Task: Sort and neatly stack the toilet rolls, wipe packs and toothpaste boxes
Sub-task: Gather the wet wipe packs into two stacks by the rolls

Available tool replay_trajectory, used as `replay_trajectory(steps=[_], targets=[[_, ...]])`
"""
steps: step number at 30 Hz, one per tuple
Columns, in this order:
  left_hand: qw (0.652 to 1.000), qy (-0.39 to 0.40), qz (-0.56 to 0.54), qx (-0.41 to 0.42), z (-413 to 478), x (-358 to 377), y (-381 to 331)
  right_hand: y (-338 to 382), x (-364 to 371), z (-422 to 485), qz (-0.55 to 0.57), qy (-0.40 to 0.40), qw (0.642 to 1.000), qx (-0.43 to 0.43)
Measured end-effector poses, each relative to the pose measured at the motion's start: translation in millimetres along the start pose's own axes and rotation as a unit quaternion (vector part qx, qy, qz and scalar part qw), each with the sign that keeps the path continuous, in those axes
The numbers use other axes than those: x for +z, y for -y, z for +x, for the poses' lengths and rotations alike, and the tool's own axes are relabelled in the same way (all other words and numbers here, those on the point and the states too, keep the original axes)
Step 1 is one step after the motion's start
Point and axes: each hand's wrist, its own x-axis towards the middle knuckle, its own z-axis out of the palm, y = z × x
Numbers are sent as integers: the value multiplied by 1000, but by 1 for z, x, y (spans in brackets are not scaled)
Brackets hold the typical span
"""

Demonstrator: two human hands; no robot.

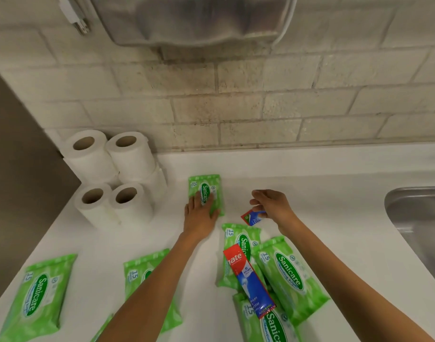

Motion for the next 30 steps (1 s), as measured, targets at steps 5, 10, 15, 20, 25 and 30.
replay_trajectory(steps=[5,10,15,20,25,30], targets=[[1000,19,15,17,6,1,5,-3,-5,1,5,-10,1000,8],[998,44,25,22,11,-4,7,-5,-4,-3,7,-4,1000,14],[997,74,11,9,8,-23,-2,2,-3,-11,7,1,1000,6],[985,-12,-167,35,-33,-50,-7,13,4,-30,14,6,1000,-4],[962,-93,-258,-5,-97,-75,12,13,33,-57,25,51,998,-11],[939,-112,-298,-134,-162,-77,53,3,73,-92,20,107,994,-14]])
